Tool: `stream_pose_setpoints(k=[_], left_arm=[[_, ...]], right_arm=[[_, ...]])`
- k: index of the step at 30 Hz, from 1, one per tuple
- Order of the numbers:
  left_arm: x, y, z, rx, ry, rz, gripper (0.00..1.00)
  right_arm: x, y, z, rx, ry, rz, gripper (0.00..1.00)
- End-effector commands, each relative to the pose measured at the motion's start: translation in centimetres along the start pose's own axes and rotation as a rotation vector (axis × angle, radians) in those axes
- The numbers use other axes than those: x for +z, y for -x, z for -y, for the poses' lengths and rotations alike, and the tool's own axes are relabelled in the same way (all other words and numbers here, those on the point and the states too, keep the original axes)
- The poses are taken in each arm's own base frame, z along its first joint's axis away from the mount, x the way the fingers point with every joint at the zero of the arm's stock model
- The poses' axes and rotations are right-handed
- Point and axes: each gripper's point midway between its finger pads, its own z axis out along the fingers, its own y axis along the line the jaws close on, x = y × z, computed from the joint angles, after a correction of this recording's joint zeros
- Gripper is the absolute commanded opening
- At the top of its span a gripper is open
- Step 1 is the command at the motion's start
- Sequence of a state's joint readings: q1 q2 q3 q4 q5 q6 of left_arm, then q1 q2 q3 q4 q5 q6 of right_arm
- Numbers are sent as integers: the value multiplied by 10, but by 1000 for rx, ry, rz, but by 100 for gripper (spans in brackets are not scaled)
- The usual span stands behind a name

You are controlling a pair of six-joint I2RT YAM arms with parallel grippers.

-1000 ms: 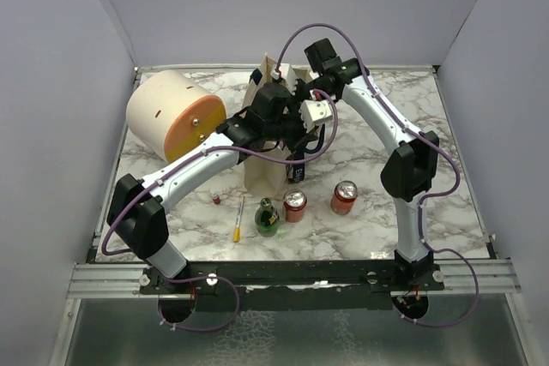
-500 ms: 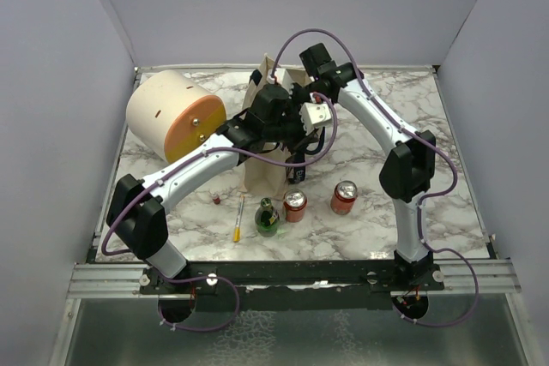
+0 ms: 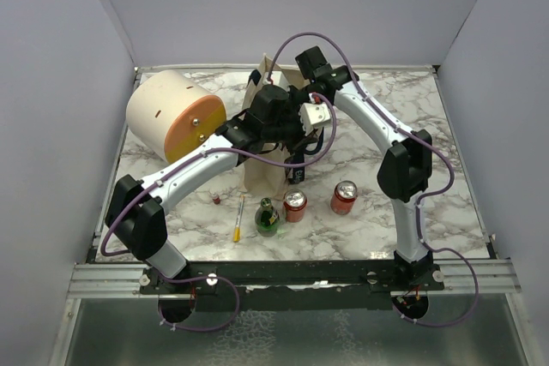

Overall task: Place the beverage into the canvas bag
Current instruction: Place the drink in the canvas bag.

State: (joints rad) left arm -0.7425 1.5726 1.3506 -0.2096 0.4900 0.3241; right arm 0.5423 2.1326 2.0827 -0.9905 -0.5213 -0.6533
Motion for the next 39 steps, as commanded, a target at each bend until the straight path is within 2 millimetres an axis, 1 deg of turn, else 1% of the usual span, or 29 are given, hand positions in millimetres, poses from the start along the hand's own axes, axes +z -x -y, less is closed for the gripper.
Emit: stream_pose_setpoints(k=[1,8,15,20,27,30,31,32,37,39], left_arm=[[-19,51,11,55,-36,153,0],[-23,59,11,54,-35,183,0],[-26,64,13,63,-47,200,0],[-30,66,12,68,-44,206,0],[-32,68,12,72,-47,210,0],[-32,67,13,77,-51,207,0],[-30,59,15,68,-58,192,0],[-30,56,16,68,-61,187,0],[-28,47,18,88,-69,165,0],[-27,44,18,90,-74,156,0]], right_arm=[[26,-30,-11,33,55,-90,1],[29,-36,-8,24,52,-114,1],[34,-47,-9,25,53,-145,1],[34,-59,-6,14,34,-184,1],[38,-77,-8,24,47,-232,1],[38,-86,-8,28,49,-253,1],[37,-90,-8,30,49,-262,1],[37,-94,-7,32,48,-270,1],[32,-112,-1,50,49,-307,1],[32,-116,-1,53,59,-319,1]])
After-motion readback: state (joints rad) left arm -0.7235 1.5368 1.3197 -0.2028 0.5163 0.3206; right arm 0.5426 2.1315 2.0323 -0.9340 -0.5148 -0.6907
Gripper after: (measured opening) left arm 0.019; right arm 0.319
